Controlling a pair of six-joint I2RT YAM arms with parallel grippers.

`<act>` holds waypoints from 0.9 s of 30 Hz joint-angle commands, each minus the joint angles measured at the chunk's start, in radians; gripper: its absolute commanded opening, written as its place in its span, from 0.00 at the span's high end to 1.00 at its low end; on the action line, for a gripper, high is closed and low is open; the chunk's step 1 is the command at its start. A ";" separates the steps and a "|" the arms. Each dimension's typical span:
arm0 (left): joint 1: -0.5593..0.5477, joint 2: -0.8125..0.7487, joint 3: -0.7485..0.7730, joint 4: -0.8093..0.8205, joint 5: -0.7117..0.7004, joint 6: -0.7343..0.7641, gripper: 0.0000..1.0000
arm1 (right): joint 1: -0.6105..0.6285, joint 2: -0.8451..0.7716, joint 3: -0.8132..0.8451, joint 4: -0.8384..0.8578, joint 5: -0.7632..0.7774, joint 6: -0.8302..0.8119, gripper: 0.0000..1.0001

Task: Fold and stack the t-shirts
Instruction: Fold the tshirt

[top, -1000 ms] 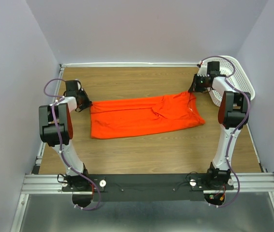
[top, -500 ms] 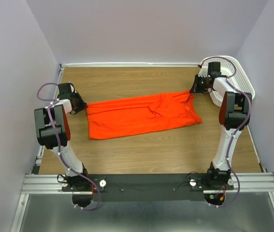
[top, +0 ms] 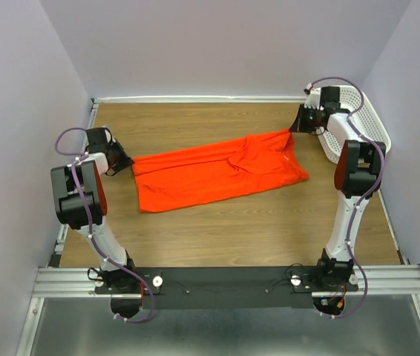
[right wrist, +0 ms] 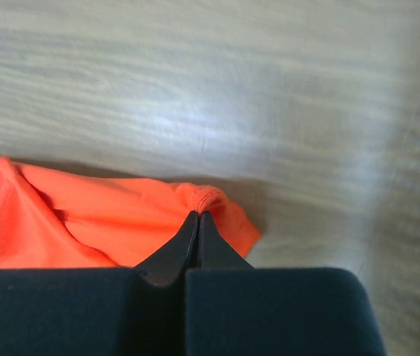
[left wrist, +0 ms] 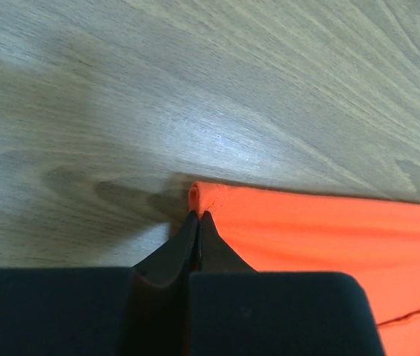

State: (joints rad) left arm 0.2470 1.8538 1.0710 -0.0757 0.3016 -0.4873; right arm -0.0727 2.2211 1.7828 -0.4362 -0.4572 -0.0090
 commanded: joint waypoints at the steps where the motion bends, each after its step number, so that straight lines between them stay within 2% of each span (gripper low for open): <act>1: 0.021 -0.011 0.023 0.031 -0.016 -0.007 1.00 | 0.017 0.052 0.085 0.025 0.034 -0.013 1.00; 11: 0.044 -0.005 0.033 0.036 -0.058 -0.039 1.00 | 0.033 0.193 0.318 -0.007 0.175 0.046 0.99; 12: 0.044 -0.005 0.032 0.036 -0.056 -0.039 0.97 | 0.033 0.199 0.319 -0.009 0.181 0.044 0.97; 13: 0.049 -0.005 0.030 0.037 -0.058 -0.039 0.93 | 0.034 0.207 0.337 -0.012 0.187 0.043 0.86; 14: 0.051 -0.010 0.032 0.036 -0.056 -0.040 0.77 | 0.034 0.219 0.346 -0.013 0.193 0.035 0.81; 15: 0.051 -0.013 0.032 0.037 -0.053 -0.040 0.66 | 0.036 0.221 0.352 -0.016 0.195 0.029 0.77; 16: 0.051 -0.021 0.032 0.036 -0.047 -0.039 0.58 | 0.037 0.216 0.348 -0.015 0.198 0.017 0.70; 17: 0.054 -0.039 0.033 0.037 -0.047 -0.037 0.51 | 0.042 0.200 0.346 -0.013 0.203 0.018 0.58; 19: 0.054 -0.068 0.032 0.036 -0.059 -0.033 0.41 | 0.053 0.178 0.342 -0.015 0.203 -0.031 0.55; 23: 0.055 -0.172 0.040 0.019 -0.142 -0.001 0.36 | 0.070 0.111 0.319 -0.021 0.157 -0.071 0.52; 26: 0.045 -0.250 0.029 0.046 -0.115 0.064 0.36 | 0.071 0.011 0.207 -0.053 0.010 -0.162 0.50; 27: 0.037 -0.261 0.030 0.068 -0.095 0.102 0.34 | 0.071 -0.020 0.163 -0.064 -0.123 -0.249 0.49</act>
State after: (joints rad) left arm 0.2939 1.6848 1.0832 -0.0601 0.2169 -0.4850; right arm -0.0120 2.3493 2.0403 -0.4545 -0.3439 -0.0853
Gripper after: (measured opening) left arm 0.645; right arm 0.498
